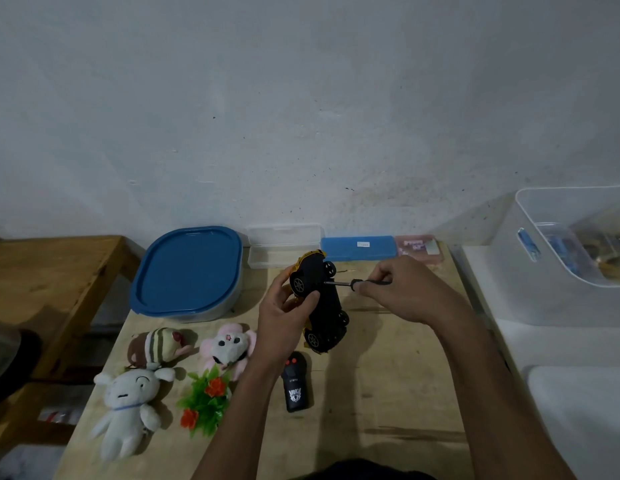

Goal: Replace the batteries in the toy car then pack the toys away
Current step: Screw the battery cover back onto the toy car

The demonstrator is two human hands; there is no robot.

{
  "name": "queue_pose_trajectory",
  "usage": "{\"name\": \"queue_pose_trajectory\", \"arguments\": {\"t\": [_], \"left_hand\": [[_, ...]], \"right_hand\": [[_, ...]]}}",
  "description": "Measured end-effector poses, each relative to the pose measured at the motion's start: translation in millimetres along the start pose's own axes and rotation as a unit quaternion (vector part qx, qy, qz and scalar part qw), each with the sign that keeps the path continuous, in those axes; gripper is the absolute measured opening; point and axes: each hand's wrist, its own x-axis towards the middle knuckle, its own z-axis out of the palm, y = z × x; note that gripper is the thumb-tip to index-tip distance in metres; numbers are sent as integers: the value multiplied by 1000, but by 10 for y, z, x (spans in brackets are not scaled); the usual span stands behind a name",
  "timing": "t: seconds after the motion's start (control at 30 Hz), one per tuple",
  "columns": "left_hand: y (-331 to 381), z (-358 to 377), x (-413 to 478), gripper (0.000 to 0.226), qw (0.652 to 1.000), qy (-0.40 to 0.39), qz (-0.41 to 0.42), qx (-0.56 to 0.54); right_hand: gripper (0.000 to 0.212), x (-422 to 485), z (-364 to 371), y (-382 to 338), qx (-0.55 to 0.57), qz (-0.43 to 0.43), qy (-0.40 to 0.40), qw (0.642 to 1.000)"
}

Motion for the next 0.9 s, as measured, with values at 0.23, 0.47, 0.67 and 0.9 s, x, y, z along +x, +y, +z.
{"name": "queue_pose_trajectory", "arguments": {"t": [0.23,0.47,0.67,0.9], "left_hand": [[-7,20,0,51,1000,2,-1,4],[-26,15,2,51,1000,3,-2,5],[-39,-21,35,51,1000,8,-9,11],[-74,-65,53,53,1000,6,-13,24]], "right_hand": [[25,-44,19,-25,11,28,-29,999],[42,-13,10,-43,20,18,-1,1000],[26,-29,33,-24,34,36,-40,998],[39,12,105,-31,15,7,14,1000]]}}
